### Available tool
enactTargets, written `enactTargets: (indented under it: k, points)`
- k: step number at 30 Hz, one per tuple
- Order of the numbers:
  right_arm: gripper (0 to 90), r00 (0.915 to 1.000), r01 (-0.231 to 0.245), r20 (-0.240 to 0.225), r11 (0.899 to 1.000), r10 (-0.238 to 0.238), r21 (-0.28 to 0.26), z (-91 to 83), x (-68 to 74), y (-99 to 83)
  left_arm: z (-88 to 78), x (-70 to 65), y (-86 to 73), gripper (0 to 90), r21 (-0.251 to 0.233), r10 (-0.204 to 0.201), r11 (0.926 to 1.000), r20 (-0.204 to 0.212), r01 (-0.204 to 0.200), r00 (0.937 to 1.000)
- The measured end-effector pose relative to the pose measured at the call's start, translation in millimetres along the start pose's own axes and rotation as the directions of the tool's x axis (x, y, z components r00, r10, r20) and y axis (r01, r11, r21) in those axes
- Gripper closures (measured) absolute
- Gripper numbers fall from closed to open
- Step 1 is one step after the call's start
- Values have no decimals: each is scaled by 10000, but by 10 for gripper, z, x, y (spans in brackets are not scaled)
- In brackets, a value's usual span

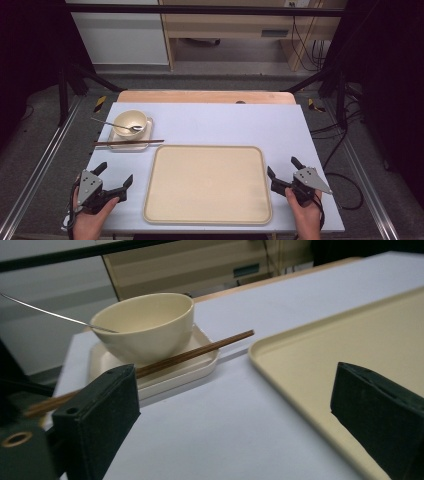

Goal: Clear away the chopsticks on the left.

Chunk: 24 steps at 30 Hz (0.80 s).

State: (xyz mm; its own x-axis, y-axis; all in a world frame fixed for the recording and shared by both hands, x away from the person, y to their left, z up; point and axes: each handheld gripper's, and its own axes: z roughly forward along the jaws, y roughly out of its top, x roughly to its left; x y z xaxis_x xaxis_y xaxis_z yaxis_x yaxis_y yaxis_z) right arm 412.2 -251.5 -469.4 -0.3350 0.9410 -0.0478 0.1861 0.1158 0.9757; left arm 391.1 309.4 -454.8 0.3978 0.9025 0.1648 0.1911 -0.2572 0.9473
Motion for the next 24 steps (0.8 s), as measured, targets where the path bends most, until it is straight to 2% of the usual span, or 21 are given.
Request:
enactTargets:
  k: [1,2,3,4,5,6,7,8,9,10,12,14,16,17,18,19,20,21,22,23,24]
  points:
    - [113,10000,34,36,10000,-34,-4,-8,-2,-1,-8,17,14,68,-7,199,9998,-71,-200,9998]
    - [113,10000,34,36,10000,-34,-4,-8,-2,-1,-8,17,14,75,-7,199,9998,-71,-200,9998]
    - [111,10000,-47,72,10000,47,-6,-25,-12,0,-6,79,58,79,362,734,9968,-458,-717,9963]
    - [111,10000,-47,72,10000,47,-6,-25,-12,0,-6,79,58,79,362,734,9968,-458,-717,9963]
    - [107,10000,-49,50,10000,49,1,-35,-19,-3,-6,115,97,79,561,1030,9934,-600,-997,9929]
    - [107,10000,-49,50,10000,49,1,-35,-19,-3,-3,148,143,79,689,1333,9892,-560,-1294,9895]
    - [96,10000,56,-78,10000,-56,-1,-41,-19,-8,23,206,244,86,1296,2355,9650,-443,-2281,9709]
    - [95,9998,123,-123,9999,-123,-5,-40,-18,-7,39,235,294,85,1611,2775,9496,-319,-2691,9602]
    - [95,9997,171,-151,9999,-171,-4,-41,-18,-3,51,266,341,86,1811,3054,9375,-180,-2973,9521]
    - [95,9997,171,-151,9999,-171,-4,-41,-18,-3,51,266,341,89,1811,3054,9375,-180,-2973,9521]
    - [104,9997,173,-151,9998,-174,-34,-42,-18,8,68,322,439,93,2219,3365,9173,126,-3307,9416]
    - [107,9999,135,-80,9999,-135,-35,-53,-21,14,59,341,505,99,2399,3734,8984,234,-3678,9274]
    - [113,10000,90,-2,9999,-90,-68,-68,-23,20,47,348,551,123,2658,4153,8705,545,-4141,9080]
    - [117,9999,94,76,9999,-93,-123,-80,-25,25,26,343,563,138,3023,4791,8228,867,-4813,8735]
    - [119,9999,106,105,9999,-105,-118,-82,-26,25,12,338,557,153,3217,5096,7952,1048,-5139,8540]
    - [120,9998,136,135,9999,-135,-93,-83,-23,22,12,338,557,160,3217,5096,7952,1048,-5139,8540]
    - [120,9997,170,151,9998,-169,-57,-80,-20,21,-2,332,544,168,3365,5363,7705,1168,-5414,8359]
    - [122,9997,179,166,9998,-178,-46,-79,-16,25,-35,328,522,183,3631,5884,7146,1503,-5979,7945]
    - [125,9996,219,201,9997,-218,-65,-79,-14,30,-53,329,510,195,3680,6024,6999,1564,-6122,7827]
    - [127,9995,244,226,9997,-242,-56,-77,-10,34,-75,339,504,198,3742,6130,6879,1595,-6220,7739]
    - [127,9995,244,226,9997,-242,-56,-77,-10,34,-75,339,504,202,3742,6130,6879,1595,-6220,7739]
